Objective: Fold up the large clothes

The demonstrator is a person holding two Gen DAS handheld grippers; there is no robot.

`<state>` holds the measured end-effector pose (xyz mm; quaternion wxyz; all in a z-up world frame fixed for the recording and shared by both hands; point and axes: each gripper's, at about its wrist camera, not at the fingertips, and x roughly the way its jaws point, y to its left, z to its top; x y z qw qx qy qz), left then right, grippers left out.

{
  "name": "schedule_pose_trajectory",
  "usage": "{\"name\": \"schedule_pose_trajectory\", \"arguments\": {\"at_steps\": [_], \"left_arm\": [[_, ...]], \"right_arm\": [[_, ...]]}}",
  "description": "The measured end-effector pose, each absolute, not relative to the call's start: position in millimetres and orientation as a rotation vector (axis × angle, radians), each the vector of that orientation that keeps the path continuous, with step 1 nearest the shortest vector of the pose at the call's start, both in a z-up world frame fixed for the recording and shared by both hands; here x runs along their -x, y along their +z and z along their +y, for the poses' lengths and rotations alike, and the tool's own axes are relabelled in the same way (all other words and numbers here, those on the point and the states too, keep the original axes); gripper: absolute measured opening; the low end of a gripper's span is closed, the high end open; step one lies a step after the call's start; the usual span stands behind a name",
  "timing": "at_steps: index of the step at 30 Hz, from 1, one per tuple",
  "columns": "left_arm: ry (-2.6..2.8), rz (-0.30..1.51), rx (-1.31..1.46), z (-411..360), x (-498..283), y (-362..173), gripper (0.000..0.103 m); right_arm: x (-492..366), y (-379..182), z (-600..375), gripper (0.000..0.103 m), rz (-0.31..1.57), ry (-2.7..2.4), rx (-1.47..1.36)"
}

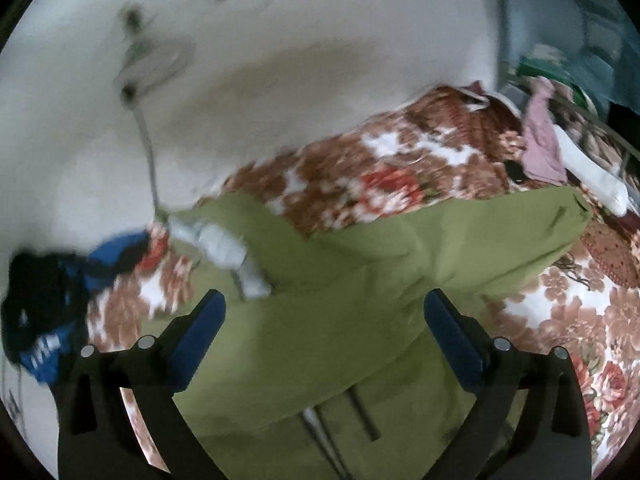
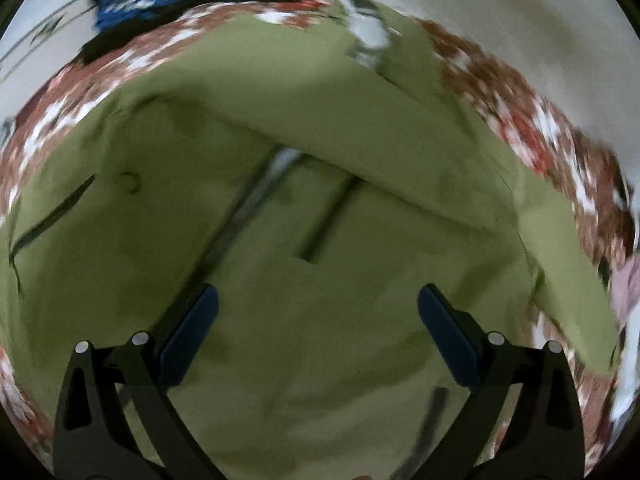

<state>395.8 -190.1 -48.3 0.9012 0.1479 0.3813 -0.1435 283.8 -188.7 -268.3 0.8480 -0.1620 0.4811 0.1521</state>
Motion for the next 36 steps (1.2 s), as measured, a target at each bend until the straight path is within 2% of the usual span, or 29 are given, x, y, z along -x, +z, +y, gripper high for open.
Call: {"name": "schedule_pose_trajectory", "arguments": {"at_steps": [7, 11, 16, 20, 22, 27, 30, 36], "left_arm": [[-0.191, 0.946, -0.204, -87.7, -426.3, -156.2, 0.098], [-0.178, 0.962, -0.187, -53.6, -450.2, -212.3, 0.098], [-0.199, 0.969, -0.216, -40.8, -475.9, -265.8, 0.098], [-0.180, 1.009, -0.269, -38.4, -479.5, -304.6, 0.098], [-0.163, 1.016, -0.315, -38.4, -478.7, -318.9, 0.098], [-0.119, 1.000, -0.317, -35.3, -472.5, -312.7, 0.098], [-0.132, 0.959, -0.244, -41.6, -457.5, -287.8, 0.098], [-0.162, 0.914, -0.230, -105.5, -413.6, -241.8, 0.098]], "right_arm": [[-341.3, -255.1, -260.5, 0.098, 0.997, 0.154, 0.252], [-385.9, -264.7, -292.6, 0.098, 0.998, 0.048, 0.192], [-428.8, -284.4, -312.8, 0.098, 0.988, -0.017, 0.097], [-447.9, -315.1, -314.5, 0.098, 0.990, -0.093, 0.280], [-452.3, -331.6, -324.4, 0.098, 1.022, -0.051, 0.284], [-445.7, -331.0, -347.7, 0.098, 1.013, 0.016, 0.191], [-433.3, -312.6, -356.8, 0.098, 0.988, 0.018, 0.164], [-410.8, -283.2, -396.3, 0.098, 0.995, 0.014, 0.104]]}}
